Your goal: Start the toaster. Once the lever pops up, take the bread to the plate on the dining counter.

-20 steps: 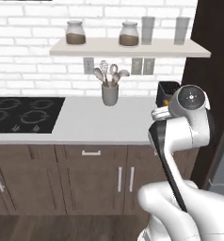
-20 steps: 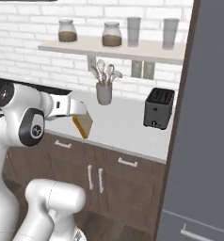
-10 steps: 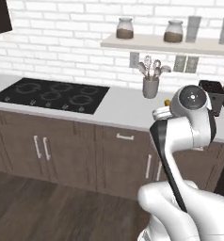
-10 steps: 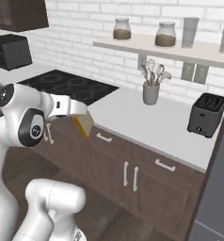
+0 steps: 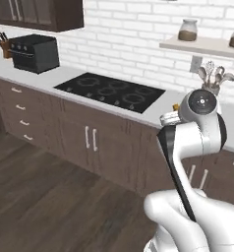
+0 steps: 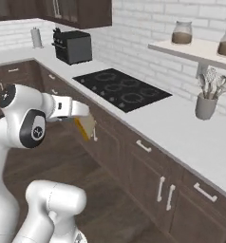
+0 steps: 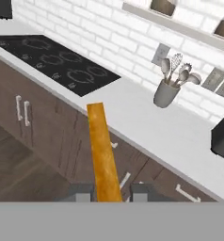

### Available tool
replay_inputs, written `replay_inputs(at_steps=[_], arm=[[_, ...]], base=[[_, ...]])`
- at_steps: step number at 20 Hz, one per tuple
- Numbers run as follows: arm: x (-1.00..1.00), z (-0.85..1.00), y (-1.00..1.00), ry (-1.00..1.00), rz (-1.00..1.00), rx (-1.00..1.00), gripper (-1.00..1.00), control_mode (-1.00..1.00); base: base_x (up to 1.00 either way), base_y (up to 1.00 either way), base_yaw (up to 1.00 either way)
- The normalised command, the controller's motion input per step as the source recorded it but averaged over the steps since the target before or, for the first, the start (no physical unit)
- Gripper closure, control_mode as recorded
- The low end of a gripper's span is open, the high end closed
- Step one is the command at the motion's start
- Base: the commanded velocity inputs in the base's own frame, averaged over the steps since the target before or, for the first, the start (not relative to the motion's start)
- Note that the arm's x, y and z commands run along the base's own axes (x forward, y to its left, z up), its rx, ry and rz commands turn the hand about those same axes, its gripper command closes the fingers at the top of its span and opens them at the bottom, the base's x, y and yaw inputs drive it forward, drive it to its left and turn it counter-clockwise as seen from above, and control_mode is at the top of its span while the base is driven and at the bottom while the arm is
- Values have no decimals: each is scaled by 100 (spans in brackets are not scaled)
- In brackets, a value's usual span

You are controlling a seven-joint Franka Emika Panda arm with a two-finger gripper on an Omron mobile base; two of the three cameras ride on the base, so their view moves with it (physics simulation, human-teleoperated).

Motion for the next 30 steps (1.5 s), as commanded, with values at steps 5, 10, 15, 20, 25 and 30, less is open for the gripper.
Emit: replay_inputs(at_steps=[5, 10, 15, 20, 25, 30], arm=[[0, 0, 0, 0, 0, 0, 100, 100], [0, 0, 0, 0, 0, 0, 100, 100], [0, 0, 0, 0, 0, 0, 100, 100], [0, 0, 0, 0, 0, 0, 100, 100], [0, 0, 0, 0, 0, 0, 100, 100], [0, 0, 0, 0, 0, 0, 100, 100]], base=[[-82, 0, 53], [-100, 0, 49], [-100, 0, 47], [-100, -1, 47], [-100, -2, 47], [-100, 0, 44]])
